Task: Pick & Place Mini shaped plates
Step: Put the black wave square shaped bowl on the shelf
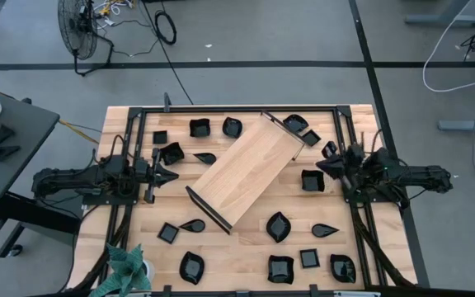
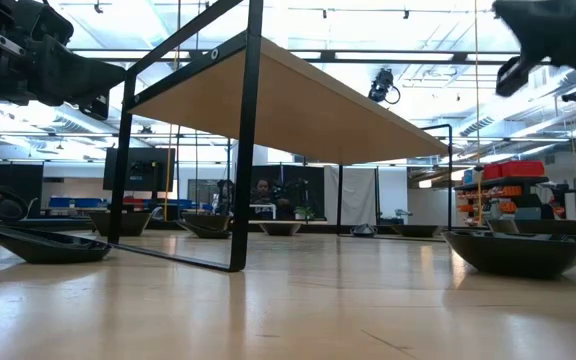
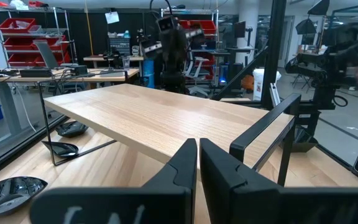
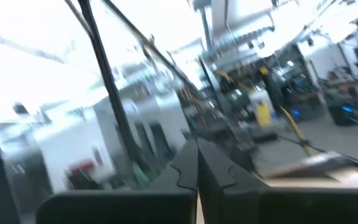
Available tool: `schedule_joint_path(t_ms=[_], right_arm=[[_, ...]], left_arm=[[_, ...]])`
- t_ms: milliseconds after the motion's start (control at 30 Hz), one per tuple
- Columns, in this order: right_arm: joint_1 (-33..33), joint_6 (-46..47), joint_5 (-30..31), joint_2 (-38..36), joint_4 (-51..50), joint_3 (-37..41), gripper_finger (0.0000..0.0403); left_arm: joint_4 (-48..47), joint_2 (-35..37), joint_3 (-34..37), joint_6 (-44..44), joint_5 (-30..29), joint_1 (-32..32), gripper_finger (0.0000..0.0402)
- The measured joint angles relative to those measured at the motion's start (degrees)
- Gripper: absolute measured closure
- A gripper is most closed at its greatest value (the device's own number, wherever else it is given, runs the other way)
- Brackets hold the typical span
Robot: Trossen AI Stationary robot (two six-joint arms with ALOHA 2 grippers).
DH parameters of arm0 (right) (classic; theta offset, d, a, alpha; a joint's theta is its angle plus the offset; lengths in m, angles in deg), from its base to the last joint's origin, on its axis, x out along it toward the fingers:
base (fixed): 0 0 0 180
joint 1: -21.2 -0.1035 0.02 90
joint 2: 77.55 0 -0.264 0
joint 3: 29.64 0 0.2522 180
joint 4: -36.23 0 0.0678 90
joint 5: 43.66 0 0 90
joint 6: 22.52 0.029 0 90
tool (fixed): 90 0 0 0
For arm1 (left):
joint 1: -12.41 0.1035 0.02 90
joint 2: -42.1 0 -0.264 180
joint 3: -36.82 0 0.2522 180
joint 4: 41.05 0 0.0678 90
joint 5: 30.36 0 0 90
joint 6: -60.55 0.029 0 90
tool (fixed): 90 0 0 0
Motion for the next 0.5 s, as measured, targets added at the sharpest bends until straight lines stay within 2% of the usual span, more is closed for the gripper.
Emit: schedule_joint_path(t_ms=[133, 267, 500], right_arm=[[0.0, 4.9, 0.0, 0.0, 4.8, -0.1, 0.0401], [0.0, 6.2, 0.0, 0.2, 4.5, -1.4, 0.0401], [0.0, -1.8, 2.4, 0.3, 0.3, -7.2, 0.0401]], left_arm=[[0.0, 0.0, 0.0, 0.0, 0.0, 0.0, 0.0376], [0.0, 0.0, 0.0, 0.0, 0.0, 0.0, 0.0376], [0.0, 0.0, 0.0, 0.0, 0.0, 0.0, 0.0376]])
